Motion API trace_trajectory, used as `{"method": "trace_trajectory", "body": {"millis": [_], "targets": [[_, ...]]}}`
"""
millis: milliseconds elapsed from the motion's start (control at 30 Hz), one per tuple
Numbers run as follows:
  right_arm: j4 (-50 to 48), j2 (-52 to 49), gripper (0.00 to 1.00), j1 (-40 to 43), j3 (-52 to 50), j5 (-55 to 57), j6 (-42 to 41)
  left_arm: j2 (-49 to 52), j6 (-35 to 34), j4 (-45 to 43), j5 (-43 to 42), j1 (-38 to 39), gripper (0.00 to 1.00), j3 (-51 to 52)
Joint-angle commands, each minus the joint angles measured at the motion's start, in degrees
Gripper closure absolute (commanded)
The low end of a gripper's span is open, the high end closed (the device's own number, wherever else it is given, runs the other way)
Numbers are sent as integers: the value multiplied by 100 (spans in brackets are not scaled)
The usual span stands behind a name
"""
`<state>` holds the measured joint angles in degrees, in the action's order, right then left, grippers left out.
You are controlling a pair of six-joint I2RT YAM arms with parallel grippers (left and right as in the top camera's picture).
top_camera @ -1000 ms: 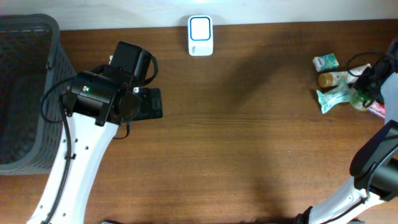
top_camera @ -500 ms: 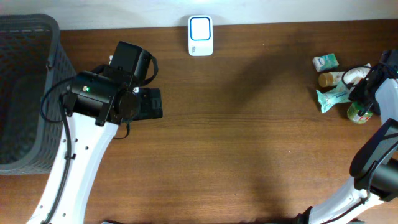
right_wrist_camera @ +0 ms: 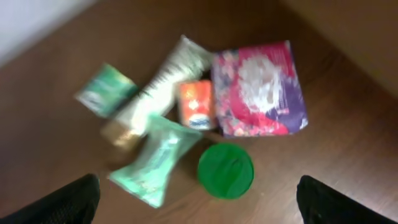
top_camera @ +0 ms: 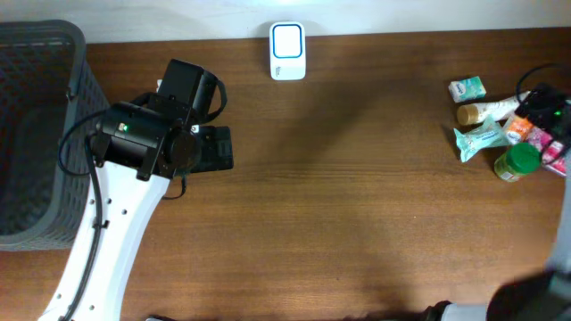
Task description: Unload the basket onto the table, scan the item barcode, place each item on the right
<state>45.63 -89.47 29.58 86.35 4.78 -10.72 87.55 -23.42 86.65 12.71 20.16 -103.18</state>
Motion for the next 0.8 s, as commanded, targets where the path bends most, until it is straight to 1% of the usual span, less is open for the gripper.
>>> {"method": "trace_trajectory", "body": {"millis": [0, 67, 167, 200, 267, 300, 367, 500, 767], "targets": [[520, 1082, 1, 0, -22, -986, -96, -15, 13, 0, 59, -9, 1, 7], [651, 1596, 1, 0, -315, -1362, -96, -15, 13, 0, 59, -9, 1, 7], [487, 2879, 1, 0, -1606, -1993, -101, -15, 13, 0, 59, -9, 1, 7], [391, 3169, 1, 2, -1906, -2107, -151, -13, 13, 0, 59, -9, 1, 7], [282, 3794, 1, 2, -2527, -2201, -470, -13, 13, 0, 59, -9, 1, 7], [376, 4107, 1, 2, -2824, -2218, -503, -15, 13, 0, 59, -9, 1, 7], [680, 4430, 1, 2, -3091, -2216, -501, -15, 13, 0, 59, -9, 1, 7], [1329, 4527, 1, 2, -3176, -2216, -501, -15, 13, 0, 59, -9, 1, 7], [1373, 4144, 1, 4, -3176, -2159, -459, -15, 13, 0, 61, -9, 1, 7]]}}
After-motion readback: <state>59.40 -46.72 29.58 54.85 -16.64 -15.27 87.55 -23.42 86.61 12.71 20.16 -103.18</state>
